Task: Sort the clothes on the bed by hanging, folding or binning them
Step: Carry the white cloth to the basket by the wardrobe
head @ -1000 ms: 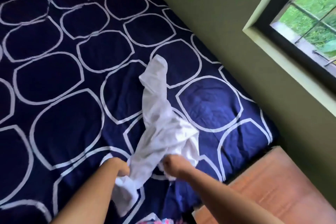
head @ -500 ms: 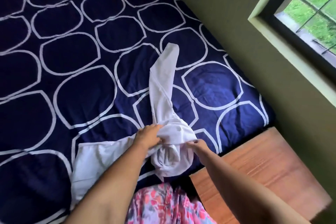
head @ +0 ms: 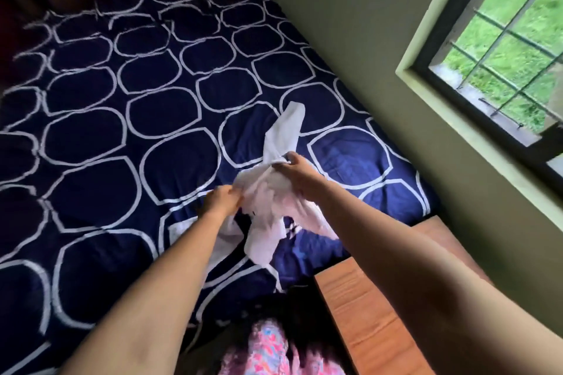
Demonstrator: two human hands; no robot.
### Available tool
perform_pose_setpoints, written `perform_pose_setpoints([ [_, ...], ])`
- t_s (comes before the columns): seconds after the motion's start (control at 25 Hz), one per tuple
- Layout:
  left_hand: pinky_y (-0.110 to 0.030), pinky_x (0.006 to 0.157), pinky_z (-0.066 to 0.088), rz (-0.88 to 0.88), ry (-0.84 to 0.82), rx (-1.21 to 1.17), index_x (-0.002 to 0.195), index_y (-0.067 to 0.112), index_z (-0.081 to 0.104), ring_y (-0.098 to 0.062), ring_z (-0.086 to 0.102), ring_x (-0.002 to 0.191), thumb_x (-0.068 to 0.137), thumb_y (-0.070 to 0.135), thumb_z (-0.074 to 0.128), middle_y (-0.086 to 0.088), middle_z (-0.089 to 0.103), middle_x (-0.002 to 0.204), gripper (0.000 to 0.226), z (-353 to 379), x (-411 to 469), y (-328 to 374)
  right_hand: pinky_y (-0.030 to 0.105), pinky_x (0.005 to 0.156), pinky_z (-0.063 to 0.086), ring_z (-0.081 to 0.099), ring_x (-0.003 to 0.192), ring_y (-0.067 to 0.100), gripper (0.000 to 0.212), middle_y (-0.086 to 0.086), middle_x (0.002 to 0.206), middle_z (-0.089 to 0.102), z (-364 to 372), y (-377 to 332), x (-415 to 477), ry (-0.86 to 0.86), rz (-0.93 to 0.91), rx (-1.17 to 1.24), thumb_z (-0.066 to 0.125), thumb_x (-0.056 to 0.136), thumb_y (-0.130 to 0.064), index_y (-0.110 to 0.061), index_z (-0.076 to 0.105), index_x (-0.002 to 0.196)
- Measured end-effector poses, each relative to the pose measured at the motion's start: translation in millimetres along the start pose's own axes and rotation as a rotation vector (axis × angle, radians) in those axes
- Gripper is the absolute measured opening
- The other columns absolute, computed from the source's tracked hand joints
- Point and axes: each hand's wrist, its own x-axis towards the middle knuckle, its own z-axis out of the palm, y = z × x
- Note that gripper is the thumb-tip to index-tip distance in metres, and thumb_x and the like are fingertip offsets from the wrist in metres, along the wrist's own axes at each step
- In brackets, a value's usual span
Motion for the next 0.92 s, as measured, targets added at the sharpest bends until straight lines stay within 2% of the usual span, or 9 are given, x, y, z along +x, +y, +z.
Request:
perform_pose_setpoints([
  [0.12,-0.034,0.088,0.046,0.179,-0.402,-0.299,0.129,0.013,0.049,-0.015,0.054,0.105,0.061,0.041,0.080,-0.002,0.058,0.125,0.079,3,-66,-17,0.015,0.034,0.029,0.042,0.046,0.004,0.016,0.000,0.067,0.043,12,-52,-41,-0.097,-0.113,-0.161,0.054,0.095,-0.019,-0.018,0.043,0.084],
  [0.2,-0.032,0.102,0.038,0.421,-0.312,-0.155,0.138,0.021,0.038,-0.012,0.045,0.121,0.064,0.039,0.084,0.006,0.048,0.132,0.089,4,-102,-18,0.018,0.045,0.039,0.046,0.059,0.009,0.012,0.000,0.073,0.050,15,-84,-80,-0.180,-0.214,-0.324,0.058,0.092,-0.020,-0.018,0.048,0.086],
  [0.28,-0.032,0.094,0.045,0.517,-0.126,-0.124,0.118,0.023,0.051,-0.019,0.056,0.108,0.074,0.044,0.076,-0.003,0.059,0.118,0.055,-4,-135,-3,0.026,0.063,0.044,0.053,0.076,0.014,0.013,0.005,0.090,0.059,12,-108,-117,-0.166,-0.353,-0.507,0.063,0.089,-0.022,-0.016,0.056,0.099],
  [0.4,-0.025,0.066,0.048,0.513,0.017,-0.375,0.101,0.008,0.054,-0.023,0.060,0.080,0.090,0.010,0.056,-0.012,0.063,0.091,0.012,-35,-186,35,0.020,0.074,0.040,0.055,0.100,0.019,0.038,0.011,0.117,0.060,-6,-115,-154,0.126,-0.577,-0.500,0.065,0.088,-0.018,-0.011,0.053,0.123],
  [0.48,-0.032,0.074,0.053,0.505,0.080,-0.552,0.109,0.009,0.055,-0.025,0.062,0.088,0.089,0.006,0.048,-0.014,0.066,0.098,0.022,-55,-214,53,0.030,0.089,0.041,0.055,0.108,0.022,0.046,0.008,0.124,0.059,-10,-84,-188,0.349,-0.652,-0.415,0.064,0.088,-0.026,-0.011,0.050,0.129],
  [0.6,-0.041,0.094,0.049,0.453,0.215,-0.607,0.120,0.009,0.051,-0.029,0.059,0.106,0.094,0.019,0.050,-0.016,0.062,0.117,0.028,-82,-250,81,0.032,0.082,0.037,0.053,0.093,0.020,0.057,0.002,0.097,0.058,1,8,-237,0.697,-0.551,-0.232,0.045,0.083,-0.061,-0.010,0.058,0.107],
  [0.72,-0.037,0.089,0.050,0.506,0.173,-0.776,0.115,0.011,0.052,-0.025,0.060,0.102,0.096,0.023,0.051,-0.011,0.062,0.111,0.022,-103,-284,104,0.028,0.072,0.040,0.048,0.076,0.010,0.069,0.000,0.079,0.053,24,75,-286,0.426,-0.315,0.179,0.039,0.078,-0.080,-0.013,0.056,0.083],
  [0.8,-0.034,0.083,0.050,0.602,0.100,-0.849,0.102,0.018,0.055,-0.019,0.059,0.093,0.097,0.024,0.053,-0.003,0.062,0.099,0.008,-112,-303,106,0.024,0.085,0.043,0.055,0.092,0.010,0.080,-0.003,0.100,0.062,25,65,-303,0.196,-0.250,0.359,0.043,0.068,-0.088,-0.018,0.061,0.104],
  [0.92,-0.031,0.076,0.050,0.675,0.098,-0.840,0.085,0.024,0.051,-0.015,0.058,0.086,0.096,0.026,0.055,0.000,0.061,0.090,0.012,-124,-317,91,0.035,0.100,0.034,0.054,0.110,0.016,0.099,0.000,0.125,0.060,3,24,-303,0.159,-0.331,0.598,0.021,0.073,-0.089,-0.016,0.054,0.131],
])
